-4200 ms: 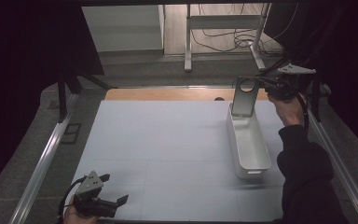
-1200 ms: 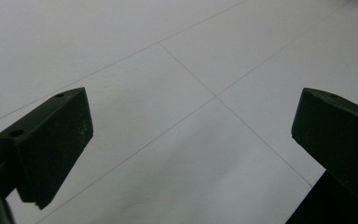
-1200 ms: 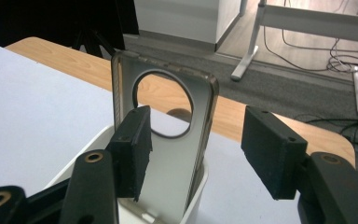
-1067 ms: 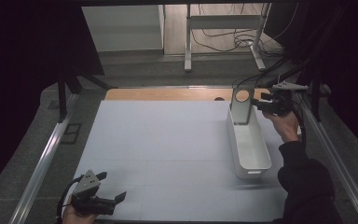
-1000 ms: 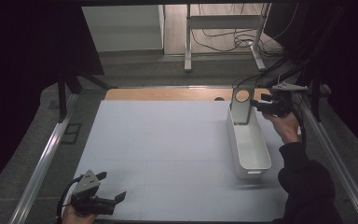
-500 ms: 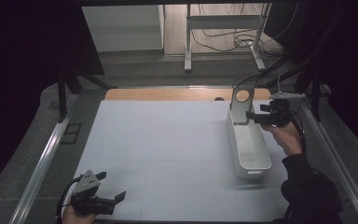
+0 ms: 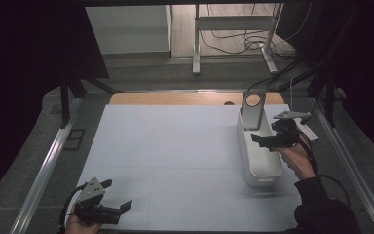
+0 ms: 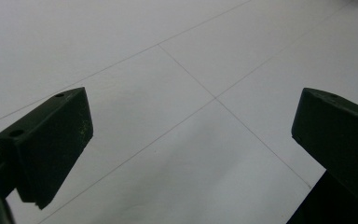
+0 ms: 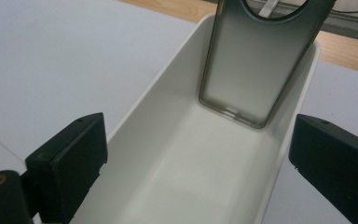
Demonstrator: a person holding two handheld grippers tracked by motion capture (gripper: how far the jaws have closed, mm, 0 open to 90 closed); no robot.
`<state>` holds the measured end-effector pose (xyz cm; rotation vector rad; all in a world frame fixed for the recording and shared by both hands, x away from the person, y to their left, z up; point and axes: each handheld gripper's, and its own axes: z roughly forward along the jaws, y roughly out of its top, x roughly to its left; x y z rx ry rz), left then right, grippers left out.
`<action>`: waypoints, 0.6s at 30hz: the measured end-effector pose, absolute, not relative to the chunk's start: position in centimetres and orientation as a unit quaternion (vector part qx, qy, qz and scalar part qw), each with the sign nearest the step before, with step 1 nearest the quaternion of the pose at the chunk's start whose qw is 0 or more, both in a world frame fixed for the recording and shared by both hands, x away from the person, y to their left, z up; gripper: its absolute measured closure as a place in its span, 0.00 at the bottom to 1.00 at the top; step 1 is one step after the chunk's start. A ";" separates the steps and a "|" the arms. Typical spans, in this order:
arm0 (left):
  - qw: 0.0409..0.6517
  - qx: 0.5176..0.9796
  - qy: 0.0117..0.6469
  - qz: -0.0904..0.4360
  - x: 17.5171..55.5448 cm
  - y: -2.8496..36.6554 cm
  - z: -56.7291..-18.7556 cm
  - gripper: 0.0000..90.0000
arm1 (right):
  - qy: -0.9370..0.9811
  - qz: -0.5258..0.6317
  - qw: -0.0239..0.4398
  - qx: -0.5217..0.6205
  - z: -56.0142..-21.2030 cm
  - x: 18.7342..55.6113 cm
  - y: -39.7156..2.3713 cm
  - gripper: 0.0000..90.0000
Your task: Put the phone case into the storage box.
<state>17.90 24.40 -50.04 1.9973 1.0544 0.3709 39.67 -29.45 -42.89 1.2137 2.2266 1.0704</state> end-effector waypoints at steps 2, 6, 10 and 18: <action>0.415 0.793 0.421 0.148 17.9 24.4 -50.0 0.00 | 0.794 0.381 0.193 0.433 -42.9 39.1 -29.3 0.03; 0.415 0.792 0.422 0.148 17.9 24.5 -50.0 0.00 | 0.792 0.380 0.191 0.438 -42.8 37.7 -29.3 0.00; 0.415 0.792 0.423 0.147 17.9 24.5 -50.0 0.00 | 0.792 0.378 0.191 0.440 -42.8 36.4 -29.3 0.00; 0.419 0.788 0.427 0.147 17.9 24.7 -50.0 0.00 | 0.789 0.367 0.193 0.452 -42.9 34.0 -29.6 0.00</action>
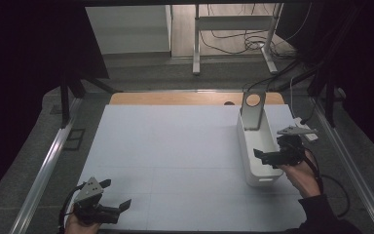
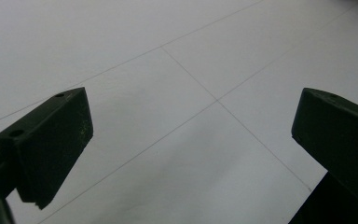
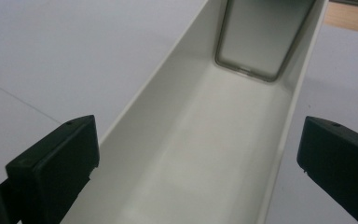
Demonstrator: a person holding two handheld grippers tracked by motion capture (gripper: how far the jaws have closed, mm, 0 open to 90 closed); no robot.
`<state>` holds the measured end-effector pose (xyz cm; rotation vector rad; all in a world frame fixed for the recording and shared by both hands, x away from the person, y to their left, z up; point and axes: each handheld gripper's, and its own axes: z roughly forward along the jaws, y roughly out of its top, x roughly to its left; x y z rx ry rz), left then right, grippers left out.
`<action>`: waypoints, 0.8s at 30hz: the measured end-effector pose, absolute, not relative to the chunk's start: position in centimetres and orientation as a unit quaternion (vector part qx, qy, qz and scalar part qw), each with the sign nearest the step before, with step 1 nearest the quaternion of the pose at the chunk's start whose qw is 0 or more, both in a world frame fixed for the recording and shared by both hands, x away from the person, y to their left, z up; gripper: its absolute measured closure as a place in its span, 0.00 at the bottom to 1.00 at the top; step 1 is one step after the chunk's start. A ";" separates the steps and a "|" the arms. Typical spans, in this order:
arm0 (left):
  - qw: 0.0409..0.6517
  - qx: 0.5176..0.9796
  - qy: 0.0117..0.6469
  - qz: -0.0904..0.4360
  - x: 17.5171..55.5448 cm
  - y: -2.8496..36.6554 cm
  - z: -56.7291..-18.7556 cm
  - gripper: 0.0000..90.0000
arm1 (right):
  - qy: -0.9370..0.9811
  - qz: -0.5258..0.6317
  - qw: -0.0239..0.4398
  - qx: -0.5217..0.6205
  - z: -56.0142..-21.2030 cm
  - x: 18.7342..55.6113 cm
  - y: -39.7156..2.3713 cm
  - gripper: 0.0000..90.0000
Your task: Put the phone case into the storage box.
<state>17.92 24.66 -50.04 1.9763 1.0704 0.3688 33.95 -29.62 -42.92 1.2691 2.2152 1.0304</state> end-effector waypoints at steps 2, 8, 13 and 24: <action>0.419 0.788 0.427 0.147 17.9 24.7 -50.0 0.00 | 0.791 0.362 0.195 0.453 -42.9 33.3 -29.7 0.00; 0.421 0.785 0.430 0.149 17.9 24.8 -50.0 0.00 | 0.785 0.370 0.191 0.458 -42.9 31.4 -29.9 0.00; 0.423 0.782 0.434 0.148 17.9 24.9 -50.0 0.00 | 0.787 0.366 0.187 0.460 -43.3 30.2 -30.0 0.00; 0.418 0.781 0.438 0.154 17.9 24.9 -50.1 0.00 | 0.785 0.362 0.188 0.466 -43.8 27.0 -30.6 0.00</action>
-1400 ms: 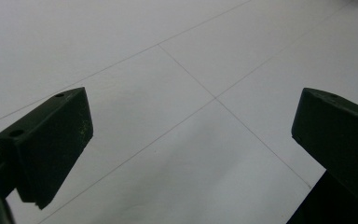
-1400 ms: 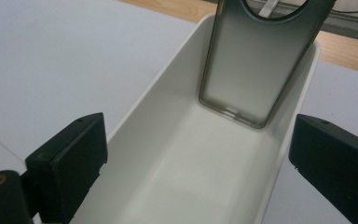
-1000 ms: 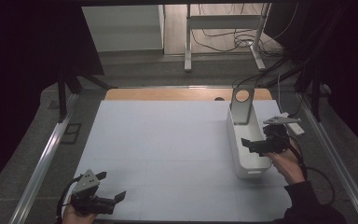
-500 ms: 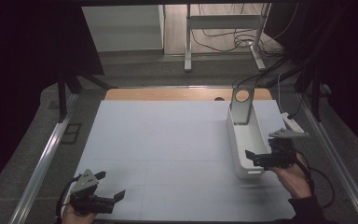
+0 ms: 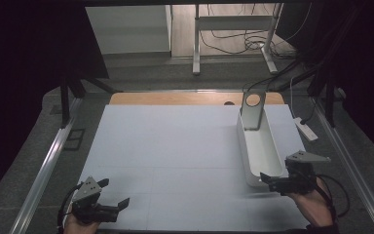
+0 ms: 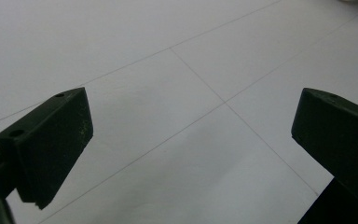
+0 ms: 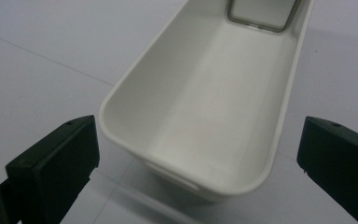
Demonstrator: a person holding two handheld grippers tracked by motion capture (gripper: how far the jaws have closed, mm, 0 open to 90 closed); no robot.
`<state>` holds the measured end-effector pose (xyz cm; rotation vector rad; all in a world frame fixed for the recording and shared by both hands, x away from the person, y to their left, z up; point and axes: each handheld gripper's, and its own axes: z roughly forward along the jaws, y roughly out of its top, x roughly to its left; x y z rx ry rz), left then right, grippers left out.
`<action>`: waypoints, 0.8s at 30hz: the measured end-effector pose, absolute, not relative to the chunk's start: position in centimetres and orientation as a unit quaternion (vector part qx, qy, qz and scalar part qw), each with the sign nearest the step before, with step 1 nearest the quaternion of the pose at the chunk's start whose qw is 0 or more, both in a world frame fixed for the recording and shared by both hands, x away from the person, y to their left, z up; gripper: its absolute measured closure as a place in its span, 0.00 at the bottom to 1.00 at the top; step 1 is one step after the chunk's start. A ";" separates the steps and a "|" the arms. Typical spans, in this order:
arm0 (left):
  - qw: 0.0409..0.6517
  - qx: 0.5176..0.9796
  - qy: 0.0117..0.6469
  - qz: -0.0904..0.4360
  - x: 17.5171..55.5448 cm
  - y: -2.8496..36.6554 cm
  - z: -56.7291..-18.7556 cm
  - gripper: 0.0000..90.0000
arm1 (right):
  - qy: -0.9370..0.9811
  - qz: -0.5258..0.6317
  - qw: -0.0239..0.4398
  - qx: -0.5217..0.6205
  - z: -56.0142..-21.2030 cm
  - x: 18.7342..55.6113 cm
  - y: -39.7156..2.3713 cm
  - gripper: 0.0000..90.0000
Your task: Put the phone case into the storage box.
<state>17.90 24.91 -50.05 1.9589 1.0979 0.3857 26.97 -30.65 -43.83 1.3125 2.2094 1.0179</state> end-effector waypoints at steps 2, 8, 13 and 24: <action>0.412 0.783 0.439 0.156 17.9 24.9 -50.1 0.00 | 0.786 0.361 0.187 0.466 -44.0 26.5 -30.7 0.00; 0.409 0.781 0.443 0.163 17.9 24.9 -50.1 0.00 | 0.786 0.360 0.179 0.470 -44.7 25.1 -30.9 0.00; 0.407 0.782 0.443 0.164 17.9 24.9 -50.1 0.00 | 0.788 0.354 0.180 0.470 -45.6 24.2 -31.0 0.00; 0.404 0.782 0.445 0.165 17.9 24.9 -50.1 0.00 | 0.796 0.331 0.179 0.475 -47.1 23.4 -31.4 0.00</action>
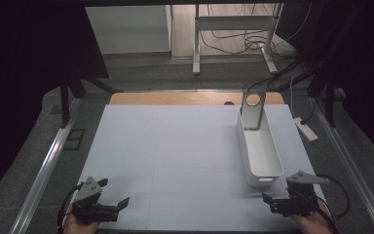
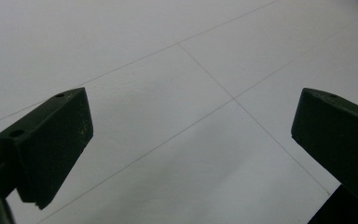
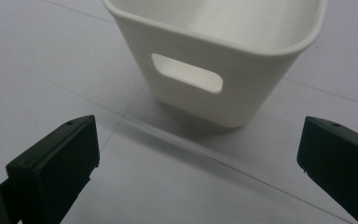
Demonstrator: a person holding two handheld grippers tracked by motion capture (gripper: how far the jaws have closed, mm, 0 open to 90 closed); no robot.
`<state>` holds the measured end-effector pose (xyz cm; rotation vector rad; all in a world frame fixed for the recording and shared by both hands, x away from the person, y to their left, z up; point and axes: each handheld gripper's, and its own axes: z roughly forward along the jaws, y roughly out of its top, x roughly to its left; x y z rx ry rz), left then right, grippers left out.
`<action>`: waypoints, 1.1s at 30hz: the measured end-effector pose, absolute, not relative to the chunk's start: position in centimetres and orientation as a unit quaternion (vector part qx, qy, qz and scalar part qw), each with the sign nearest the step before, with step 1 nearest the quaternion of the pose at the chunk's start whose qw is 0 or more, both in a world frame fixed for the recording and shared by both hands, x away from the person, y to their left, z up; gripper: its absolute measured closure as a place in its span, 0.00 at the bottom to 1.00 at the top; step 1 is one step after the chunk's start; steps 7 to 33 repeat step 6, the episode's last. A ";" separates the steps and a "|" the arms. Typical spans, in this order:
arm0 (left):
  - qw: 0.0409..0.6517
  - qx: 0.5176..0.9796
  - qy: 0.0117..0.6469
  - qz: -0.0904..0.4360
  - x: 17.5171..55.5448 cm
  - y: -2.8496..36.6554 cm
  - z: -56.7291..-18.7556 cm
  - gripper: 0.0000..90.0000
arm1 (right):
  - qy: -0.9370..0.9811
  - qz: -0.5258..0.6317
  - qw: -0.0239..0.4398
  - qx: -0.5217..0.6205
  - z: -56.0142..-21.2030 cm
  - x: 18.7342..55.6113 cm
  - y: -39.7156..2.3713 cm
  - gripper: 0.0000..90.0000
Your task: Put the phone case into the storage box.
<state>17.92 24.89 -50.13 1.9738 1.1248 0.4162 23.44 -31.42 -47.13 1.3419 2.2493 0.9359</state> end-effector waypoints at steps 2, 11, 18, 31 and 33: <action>0.405 0.781 0.446 0.166 17.9 24.9 -50.1 0.00 | 0.799 0.328 0.182 0.470 -47.2 23.4 -31.3 0.00; 0.404 0.781 0.447 0.164 18.0 24.8 -50.1 0.00 | 0.802 0.321 0.182 0.470 -47.2 23.4 -31.2 0.00; 0.404 0.781 0.447 0.164 18.0 24.8 -50.1 0.00 | 0.802 0.321 0.182 0.470 -47.2 23.4 -31.2 0.00; 0.404 0.781 0.447 0.164 18.0 24.8 -50.1 0.00 | 0.802 0.321 0.182 0.470 -47.2 23.4 -31.2 0.00; 0.404 0.781 0.447 0.164 18.0 24.8 -50.1 0.00 | 0.802 0.321 0.182 0.470 -47.2 23.4 -31.2 0.00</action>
